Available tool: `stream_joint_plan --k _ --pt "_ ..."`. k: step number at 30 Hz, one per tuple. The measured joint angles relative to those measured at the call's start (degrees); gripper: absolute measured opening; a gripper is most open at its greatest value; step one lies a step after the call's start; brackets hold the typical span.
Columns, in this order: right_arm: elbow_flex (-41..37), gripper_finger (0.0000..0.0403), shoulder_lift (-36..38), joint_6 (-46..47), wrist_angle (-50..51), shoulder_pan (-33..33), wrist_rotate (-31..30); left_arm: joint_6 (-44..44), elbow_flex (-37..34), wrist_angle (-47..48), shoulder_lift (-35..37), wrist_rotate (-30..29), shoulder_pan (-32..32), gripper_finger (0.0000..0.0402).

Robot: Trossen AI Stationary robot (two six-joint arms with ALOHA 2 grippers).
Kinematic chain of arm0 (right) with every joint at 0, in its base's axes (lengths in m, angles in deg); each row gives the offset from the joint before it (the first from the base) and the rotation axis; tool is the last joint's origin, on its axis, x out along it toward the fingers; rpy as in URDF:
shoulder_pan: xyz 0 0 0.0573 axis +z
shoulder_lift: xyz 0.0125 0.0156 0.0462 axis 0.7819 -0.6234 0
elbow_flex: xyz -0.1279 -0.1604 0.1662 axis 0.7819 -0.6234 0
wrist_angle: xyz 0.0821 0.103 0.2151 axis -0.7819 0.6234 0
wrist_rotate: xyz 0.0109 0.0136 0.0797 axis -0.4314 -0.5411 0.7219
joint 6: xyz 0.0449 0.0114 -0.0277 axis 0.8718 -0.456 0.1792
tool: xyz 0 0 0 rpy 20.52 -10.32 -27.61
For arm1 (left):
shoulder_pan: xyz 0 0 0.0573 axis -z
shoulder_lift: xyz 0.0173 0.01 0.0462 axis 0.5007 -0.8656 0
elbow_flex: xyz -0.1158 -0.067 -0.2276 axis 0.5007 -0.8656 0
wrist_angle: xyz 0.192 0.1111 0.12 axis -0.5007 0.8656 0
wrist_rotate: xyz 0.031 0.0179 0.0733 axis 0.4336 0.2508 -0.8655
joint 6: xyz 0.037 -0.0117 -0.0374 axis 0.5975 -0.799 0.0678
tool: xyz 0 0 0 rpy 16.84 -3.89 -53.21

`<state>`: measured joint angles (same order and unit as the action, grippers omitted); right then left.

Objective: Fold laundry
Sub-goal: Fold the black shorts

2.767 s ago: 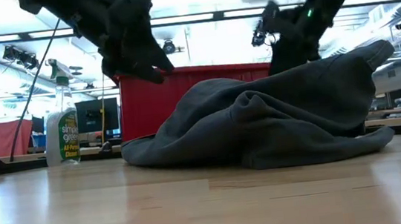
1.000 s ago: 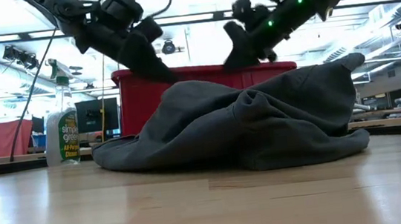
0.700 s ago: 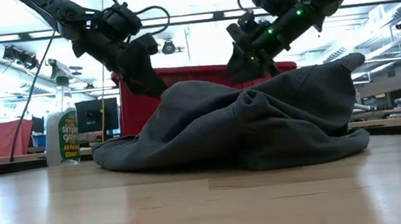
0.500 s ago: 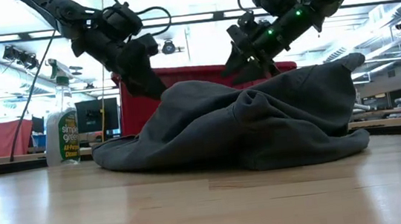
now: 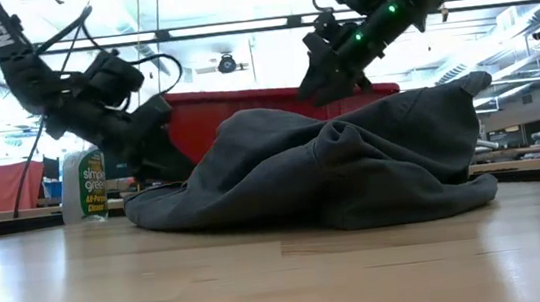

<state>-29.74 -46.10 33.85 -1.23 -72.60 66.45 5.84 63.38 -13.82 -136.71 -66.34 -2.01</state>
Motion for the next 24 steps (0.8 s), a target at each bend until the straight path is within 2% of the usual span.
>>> stream_joint_plan --k 5,10,12,18,20,24 --pt "1.2 0.0259 0.0 -1.0 5.2 0.4 -1.0 -1.6 0.3 0.0 2.7 -0.1 -0.4 0.027" --pt "1.2 0.0259 0.0 0.2 10.5 -0.6 1.8 -1.3 1.9 2.2 4.2 -0.2 0.7 0.027" --pt "1.2 0.0259 0.0 -0.5 13.0 -1.6 4.2 -1.7 2.9 2.2 4.2 -0.2 1.0 0.027" --pt "1.2 0.0259 -1.2 -3.3 14.1 -4.9 16.2 -4.7 7.4 2.2 4.2 1.4 4.5 0.027" --pt "1.2 0.0259 -2.9 -3.9 14.7 -5.2 17.5 -5.9 8.4 2.3 4.2 1.4 6.6 0.027" --pt "0.7 0.0259 -8.5 -3.8 14.2 -4.3 21.5 -8.8 9.0 2.6 4.1 -3.7 11.8 0.027"
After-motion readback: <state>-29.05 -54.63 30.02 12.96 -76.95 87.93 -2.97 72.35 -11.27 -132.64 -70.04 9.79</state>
